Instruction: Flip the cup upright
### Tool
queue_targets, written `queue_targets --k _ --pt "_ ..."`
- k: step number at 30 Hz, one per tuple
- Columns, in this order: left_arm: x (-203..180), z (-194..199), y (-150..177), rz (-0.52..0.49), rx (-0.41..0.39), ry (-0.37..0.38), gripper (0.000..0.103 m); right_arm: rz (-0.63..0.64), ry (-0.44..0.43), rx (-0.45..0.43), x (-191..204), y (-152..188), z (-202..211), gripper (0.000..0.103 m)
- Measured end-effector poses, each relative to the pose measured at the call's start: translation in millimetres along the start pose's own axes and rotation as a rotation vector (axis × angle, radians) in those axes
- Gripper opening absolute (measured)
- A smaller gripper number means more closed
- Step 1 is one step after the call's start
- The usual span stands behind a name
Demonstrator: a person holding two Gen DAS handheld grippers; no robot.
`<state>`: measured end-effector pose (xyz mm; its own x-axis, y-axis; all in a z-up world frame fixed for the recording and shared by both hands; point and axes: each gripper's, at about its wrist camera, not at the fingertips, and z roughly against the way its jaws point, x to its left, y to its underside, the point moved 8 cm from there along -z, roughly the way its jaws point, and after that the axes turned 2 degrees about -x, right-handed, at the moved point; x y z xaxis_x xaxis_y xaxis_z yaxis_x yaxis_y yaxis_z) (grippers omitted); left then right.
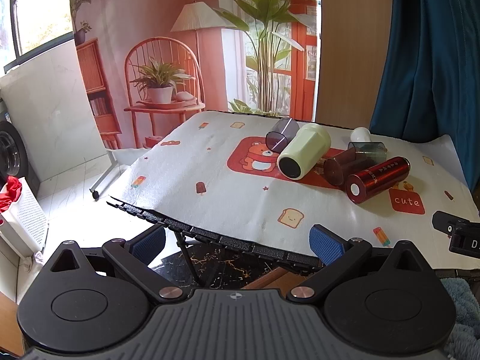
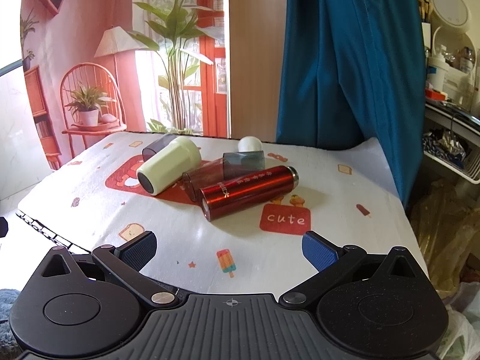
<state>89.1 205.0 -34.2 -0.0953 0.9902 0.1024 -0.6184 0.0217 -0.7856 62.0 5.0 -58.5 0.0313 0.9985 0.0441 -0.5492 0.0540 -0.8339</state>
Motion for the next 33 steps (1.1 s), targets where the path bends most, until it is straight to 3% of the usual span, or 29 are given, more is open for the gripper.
queue_targets --k 11,18,24,29,33 --pt "-1 -20 -5 -0.011 0.054 0.021 0.103 -0.013 0.002 -0.019 -7 -23 -12 0.103" --pt "18 -59 -52 -0.009 0.015 0.003 0.103 -0.028 -0.002 -0.032 -9 -47 -38 0.103" --pt "35 -125 -112 -0.034 -0.017 -0.008 0.102 -0.031 -0.013 -0.043 -5 -55 -69 0.103" --pt "31 -200 -154 -0.070 -0.025 0.059 0.101 -0.027 -0.016 -0.006 -3 -47 -97 0.103" --pt "24 -272 -168 -0.106 0.024 0.069 0.089 -0.025 -0.009 0.046 -6 -39 -119 0.103"
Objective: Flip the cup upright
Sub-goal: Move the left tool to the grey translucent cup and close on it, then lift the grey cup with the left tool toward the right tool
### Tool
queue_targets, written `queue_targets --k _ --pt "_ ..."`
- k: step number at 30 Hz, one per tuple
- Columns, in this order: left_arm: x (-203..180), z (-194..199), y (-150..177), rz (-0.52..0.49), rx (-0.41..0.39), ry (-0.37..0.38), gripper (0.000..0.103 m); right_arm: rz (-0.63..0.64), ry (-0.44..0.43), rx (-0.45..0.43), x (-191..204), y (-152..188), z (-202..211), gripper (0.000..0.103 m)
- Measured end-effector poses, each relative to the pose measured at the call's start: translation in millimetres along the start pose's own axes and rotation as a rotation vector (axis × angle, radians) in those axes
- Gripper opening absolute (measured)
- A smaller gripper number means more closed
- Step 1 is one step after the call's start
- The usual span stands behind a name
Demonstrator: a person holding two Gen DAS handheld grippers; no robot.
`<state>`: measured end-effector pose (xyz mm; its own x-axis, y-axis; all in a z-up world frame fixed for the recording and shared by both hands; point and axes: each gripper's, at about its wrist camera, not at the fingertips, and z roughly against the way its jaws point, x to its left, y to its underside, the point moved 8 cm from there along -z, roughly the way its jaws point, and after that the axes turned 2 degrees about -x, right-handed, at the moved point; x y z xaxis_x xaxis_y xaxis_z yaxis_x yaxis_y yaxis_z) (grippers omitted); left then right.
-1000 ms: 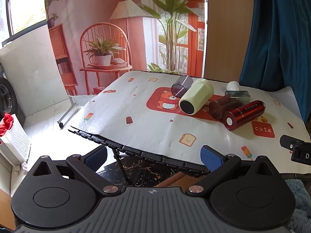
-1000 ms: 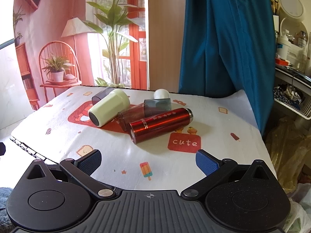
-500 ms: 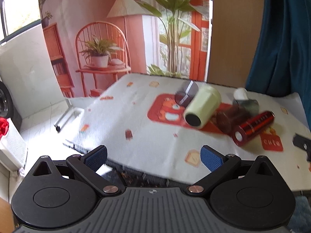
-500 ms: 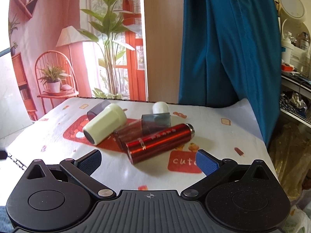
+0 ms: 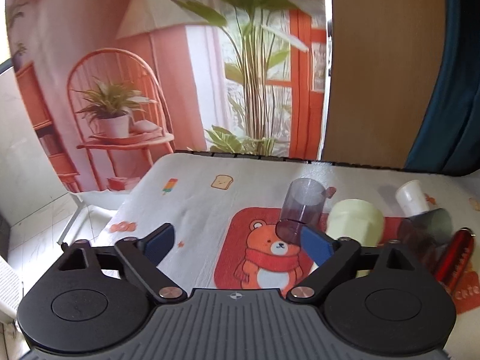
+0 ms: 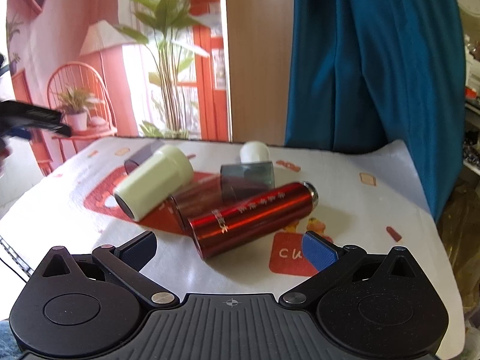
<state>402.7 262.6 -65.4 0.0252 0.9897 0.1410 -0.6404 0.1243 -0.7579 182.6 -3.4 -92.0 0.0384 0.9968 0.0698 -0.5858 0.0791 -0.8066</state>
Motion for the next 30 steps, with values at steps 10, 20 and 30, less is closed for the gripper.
queue_targets --k 10,20,30 --pt "-36 -111 -11 0.002 0.054 0.213 0.085 -0.068 0.080 0.087 -36 10 -45 0.103" --pt "-51 -164 3 -0.038 0.125 0.247 0.086 -0.059 0.099 0.182 -40 21 -69 0.103" --pt "-48 -169 12 -0.040 0.156 0.317 0.068 -0.045 0.131 0.184 -46 20 -74 0.103"
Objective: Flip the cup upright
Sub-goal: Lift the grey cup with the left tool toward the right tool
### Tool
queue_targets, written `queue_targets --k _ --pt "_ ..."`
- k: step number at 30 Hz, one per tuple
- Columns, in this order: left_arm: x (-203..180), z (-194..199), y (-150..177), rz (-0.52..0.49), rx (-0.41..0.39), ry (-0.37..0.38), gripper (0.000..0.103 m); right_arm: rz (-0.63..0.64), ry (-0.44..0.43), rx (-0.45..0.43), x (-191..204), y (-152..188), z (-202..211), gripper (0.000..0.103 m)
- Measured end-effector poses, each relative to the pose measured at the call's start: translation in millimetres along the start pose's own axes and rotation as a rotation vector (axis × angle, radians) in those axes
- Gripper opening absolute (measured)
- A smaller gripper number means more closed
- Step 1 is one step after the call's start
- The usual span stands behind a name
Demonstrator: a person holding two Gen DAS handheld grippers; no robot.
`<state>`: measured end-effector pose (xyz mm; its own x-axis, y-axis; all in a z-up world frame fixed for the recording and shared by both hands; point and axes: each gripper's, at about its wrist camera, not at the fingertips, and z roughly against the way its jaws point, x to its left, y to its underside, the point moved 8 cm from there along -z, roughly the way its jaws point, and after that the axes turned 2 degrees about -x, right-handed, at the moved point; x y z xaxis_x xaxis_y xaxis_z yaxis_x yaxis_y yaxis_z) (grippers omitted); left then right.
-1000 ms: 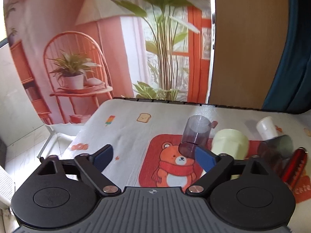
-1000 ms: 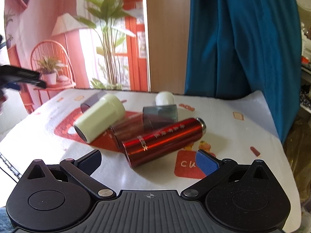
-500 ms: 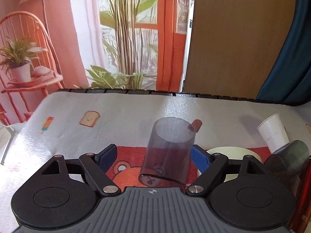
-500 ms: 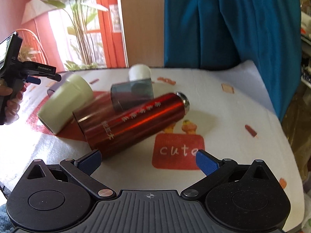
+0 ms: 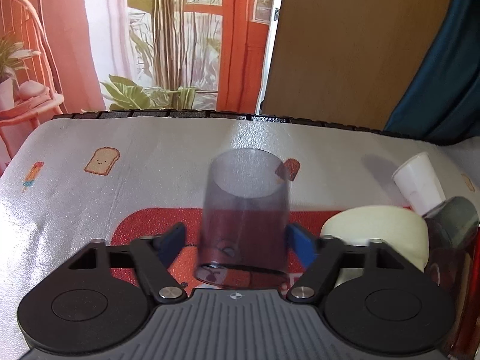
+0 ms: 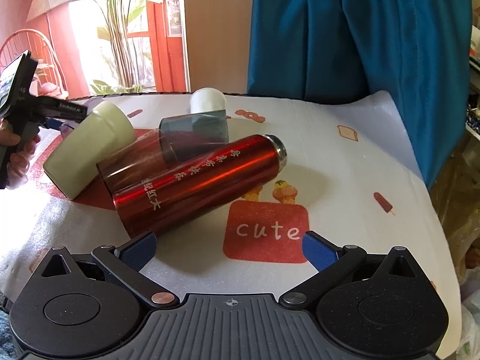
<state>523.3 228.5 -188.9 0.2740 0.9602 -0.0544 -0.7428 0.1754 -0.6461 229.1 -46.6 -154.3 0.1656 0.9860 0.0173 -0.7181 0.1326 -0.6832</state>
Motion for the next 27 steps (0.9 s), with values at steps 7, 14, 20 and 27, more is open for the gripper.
queue_targets --k 7,14,20,27 --pt "18 26 17 0.052 0.022 -0.076 0.068 -0.024 -0.010 -0.016 -3 1 7 0.103" --pt "35 84 73 0.113 0.034 -0.184 0.068 -0.045 -0.027 -0.011 0 12 18 0.103" --pt "14 134 119 0.179 0.047 -0.208 0.068 0.004 -0.040 -0.013 15 24 30 0.103" --pt "-40 161 144 0.128 0.038 -0.185 0.068 0.034 -0.072 -0.008 34 38 44 0.103"
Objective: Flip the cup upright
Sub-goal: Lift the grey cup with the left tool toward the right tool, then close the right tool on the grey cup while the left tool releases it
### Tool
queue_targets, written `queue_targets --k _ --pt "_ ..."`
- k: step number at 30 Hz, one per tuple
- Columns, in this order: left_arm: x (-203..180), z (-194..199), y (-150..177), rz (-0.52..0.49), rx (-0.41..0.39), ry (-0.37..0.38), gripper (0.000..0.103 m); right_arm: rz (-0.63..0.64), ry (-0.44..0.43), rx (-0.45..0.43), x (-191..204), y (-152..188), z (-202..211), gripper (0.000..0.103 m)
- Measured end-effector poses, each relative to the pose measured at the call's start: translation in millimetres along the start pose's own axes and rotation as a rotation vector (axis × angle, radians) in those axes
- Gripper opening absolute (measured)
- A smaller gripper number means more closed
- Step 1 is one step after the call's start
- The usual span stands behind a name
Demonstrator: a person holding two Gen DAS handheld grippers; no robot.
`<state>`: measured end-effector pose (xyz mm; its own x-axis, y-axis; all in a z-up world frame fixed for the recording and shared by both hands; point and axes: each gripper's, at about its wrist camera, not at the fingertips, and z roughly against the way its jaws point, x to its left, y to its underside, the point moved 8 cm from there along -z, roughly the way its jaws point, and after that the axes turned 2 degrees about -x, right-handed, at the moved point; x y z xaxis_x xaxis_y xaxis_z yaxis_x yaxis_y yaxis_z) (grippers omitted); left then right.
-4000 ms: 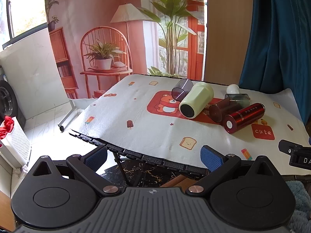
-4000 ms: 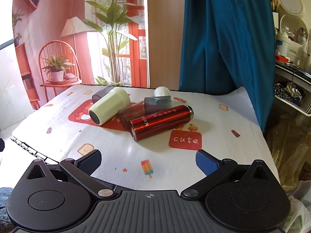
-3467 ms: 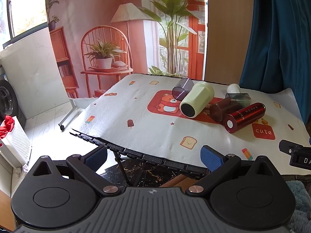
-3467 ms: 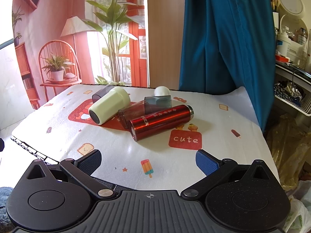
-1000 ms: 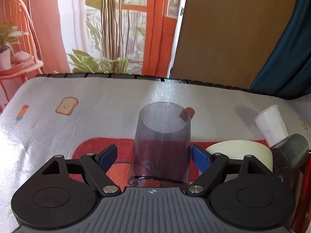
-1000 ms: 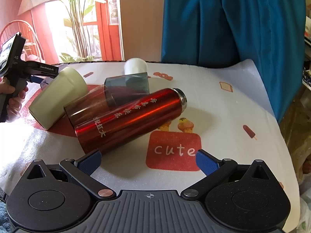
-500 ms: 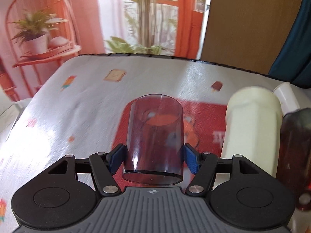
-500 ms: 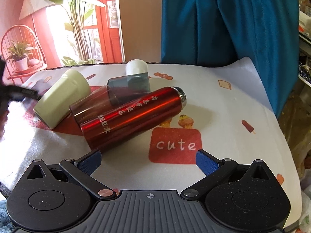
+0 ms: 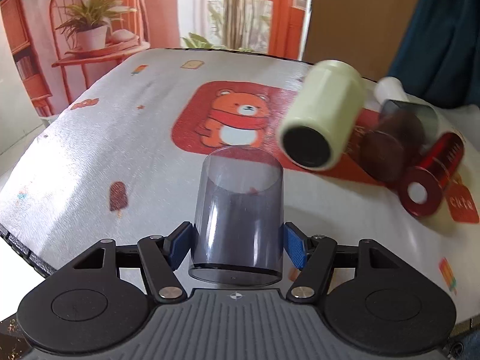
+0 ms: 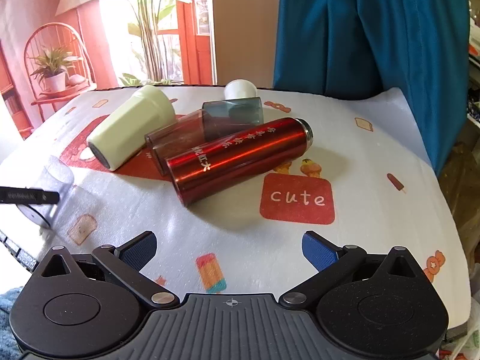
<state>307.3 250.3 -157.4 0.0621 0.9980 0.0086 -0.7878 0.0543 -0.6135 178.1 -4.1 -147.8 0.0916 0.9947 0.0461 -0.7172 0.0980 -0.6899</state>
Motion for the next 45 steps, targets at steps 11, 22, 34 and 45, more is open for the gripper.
queue_targets --k 11,22,34,45 --pt "-30 11 12 -0.035 0.015 0.091 0.073 0.025 -0.002 0.014 7 6 15 0.103" --pt "44 106 4 0.184 -0.118 -0.077 0.089 0.132 -0.114 0.019 66 -20 5 0.103" --pt "94 103 39 0.322 -0.034 -0.132 0.090 -0.055 -0.324 0.294 153 -54 -88 0.099" --pt "100 98 53 0.356 -0.011 -0.118 0.090 -0.122 -0.387 0.384 176 -42 -116 0.074"
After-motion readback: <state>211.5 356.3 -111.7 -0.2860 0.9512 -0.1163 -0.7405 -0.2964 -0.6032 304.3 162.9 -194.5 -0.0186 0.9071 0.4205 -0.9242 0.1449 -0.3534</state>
